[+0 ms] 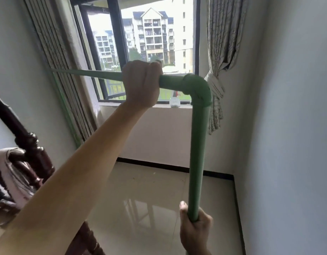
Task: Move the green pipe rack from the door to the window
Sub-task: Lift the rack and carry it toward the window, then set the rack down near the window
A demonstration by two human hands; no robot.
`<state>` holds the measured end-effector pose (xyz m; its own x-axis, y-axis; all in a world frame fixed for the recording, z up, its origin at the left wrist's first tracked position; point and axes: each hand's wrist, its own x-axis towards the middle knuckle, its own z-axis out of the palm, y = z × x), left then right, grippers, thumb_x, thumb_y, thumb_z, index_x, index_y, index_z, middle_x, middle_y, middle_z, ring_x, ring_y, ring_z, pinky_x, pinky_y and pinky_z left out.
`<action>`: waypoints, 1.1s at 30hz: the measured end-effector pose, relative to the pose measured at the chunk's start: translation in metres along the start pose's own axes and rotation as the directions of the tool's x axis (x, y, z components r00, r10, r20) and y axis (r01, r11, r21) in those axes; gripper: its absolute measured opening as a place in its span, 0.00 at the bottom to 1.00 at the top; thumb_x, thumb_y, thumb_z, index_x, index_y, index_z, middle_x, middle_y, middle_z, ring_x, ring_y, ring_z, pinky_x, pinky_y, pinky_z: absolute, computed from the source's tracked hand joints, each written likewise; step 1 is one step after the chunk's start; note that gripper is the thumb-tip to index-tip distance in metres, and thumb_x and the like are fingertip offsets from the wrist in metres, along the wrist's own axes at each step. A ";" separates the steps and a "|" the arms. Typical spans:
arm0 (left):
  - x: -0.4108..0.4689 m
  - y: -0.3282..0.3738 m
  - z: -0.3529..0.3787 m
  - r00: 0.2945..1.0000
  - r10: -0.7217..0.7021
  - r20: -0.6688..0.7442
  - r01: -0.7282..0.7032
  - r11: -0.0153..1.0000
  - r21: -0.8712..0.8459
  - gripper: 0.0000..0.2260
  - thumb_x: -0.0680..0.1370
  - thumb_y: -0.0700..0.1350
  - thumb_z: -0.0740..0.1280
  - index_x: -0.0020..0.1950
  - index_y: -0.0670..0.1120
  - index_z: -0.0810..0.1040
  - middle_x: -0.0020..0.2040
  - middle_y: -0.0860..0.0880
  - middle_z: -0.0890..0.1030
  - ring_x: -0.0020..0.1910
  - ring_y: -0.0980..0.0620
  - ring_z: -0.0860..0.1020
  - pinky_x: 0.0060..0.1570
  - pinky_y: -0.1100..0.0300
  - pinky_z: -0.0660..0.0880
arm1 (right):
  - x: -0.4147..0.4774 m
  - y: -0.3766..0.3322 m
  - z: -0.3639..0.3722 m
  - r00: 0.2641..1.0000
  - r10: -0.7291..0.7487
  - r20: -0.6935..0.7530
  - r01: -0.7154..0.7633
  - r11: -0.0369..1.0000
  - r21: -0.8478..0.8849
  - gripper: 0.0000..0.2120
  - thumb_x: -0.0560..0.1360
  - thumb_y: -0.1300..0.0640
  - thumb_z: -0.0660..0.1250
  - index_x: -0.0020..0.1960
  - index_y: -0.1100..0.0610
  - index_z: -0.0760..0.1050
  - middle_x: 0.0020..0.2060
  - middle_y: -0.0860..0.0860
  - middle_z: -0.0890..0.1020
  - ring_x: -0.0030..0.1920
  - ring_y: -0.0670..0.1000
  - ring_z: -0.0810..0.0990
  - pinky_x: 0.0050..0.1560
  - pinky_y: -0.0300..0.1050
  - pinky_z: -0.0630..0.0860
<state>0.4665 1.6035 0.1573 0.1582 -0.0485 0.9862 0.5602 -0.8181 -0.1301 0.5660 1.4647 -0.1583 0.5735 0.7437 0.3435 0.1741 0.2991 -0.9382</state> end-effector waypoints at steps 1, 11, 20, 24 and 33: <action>0.004 -0.002 0.016 0.988 -0.144 0.046 0.148 0.986 -0.081 0.22 0.77 0.46 0.56 0.26 0.35 0.67 0.19 0.37 0.66 0.20 0.40 0.65 0.24 0.46 0.68 | 0.018 0.007 -0.001 1.000 0.004 0.021 -0.003 1.000 -0.020 0.18 0.68 0.54 0.70 0.25 0.57 0.65 0.17 0.48 0.62 0.19 0.45 0.62 0.20 0.42 0.62; 0.017 -0.075 0.163 0.861 -0.466 0.204 0.495 0.859 -0.129 0.28 0.77 0.54 0.55 0.26 0.33 0.68 0.21 0.35 0.68 0.23 0.39 0.68 0.38 0.50 0.66 | 0.214 0.069 0.024 0.993 0.031 0.118 -0.031 1.000 -0.006 0.24 0.70 0.52 0.68 0.28 0.62 0.57 0.21 0.50 0.60 0.23 0.48 0.59 0.23 0.44 0.59; 0.008 -0.161 0.282 0.904 -0.371 0.211 0.362 0.929 0.079 0.26 0.82 0.45 0.56 0.23 0.52 0.56 0.20 0.55 0.58 0.21 0.55 0.62 0.44 0.55 0.65 | 0.348 0.131 0.068 0.996 0.082 0.041 -0.079 0.993 -0.086 0.25 0.71 0.50 0.68 0.27 0.61 0.57 0.20 0.53 0.62 0.21 0.49 0.63 0.20 0.48 0.63; 0.006 -0.198 0.343 0.938 -0.292 0.186 0.259 0.949 0.181 0.28 0.84 0.52 0.55 0.24 0.52 0.55 0.21 0.54 0.59 0.23 0.55 0.63 0.47 0.58 0.62 | 0.412 0.148 0.082 0.998 0.040 -0.046 -0.047 0.984 -0.169 0.27 0.74 0.54 0.68 0.25 0.63 0.57 0.19 0.53 0.63 0.20 0.49 0.63 0.22 0.43 0.62; -0.004 -0.237 0.484 0.952 -0.170 0.256 0.120 0.972 0.201 0.24 0.77 0.68 0.58 0.47 0.48 0.75 0.43 0.48 0.76 0.46 0.48 0.72 0.55 0.50 0.67 | 0.564 0.193 0.073 0.991 -0.057 -0.124 0.004 0.920 -0.391 0.24 0.76 0.39 0.60 0.31 0.56 0.69 0.21 0.58 0.77 0.22 0.55 0.78 0.28 0.53 0.78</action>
<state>0.7266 2.0754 0.1343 0.2632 0.2399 0.9344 0.7270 -0.6861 -0.0286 0.8644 1.9858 -0.1427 0.6575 0.6454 0.3888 0.4755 0.0449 -0.8786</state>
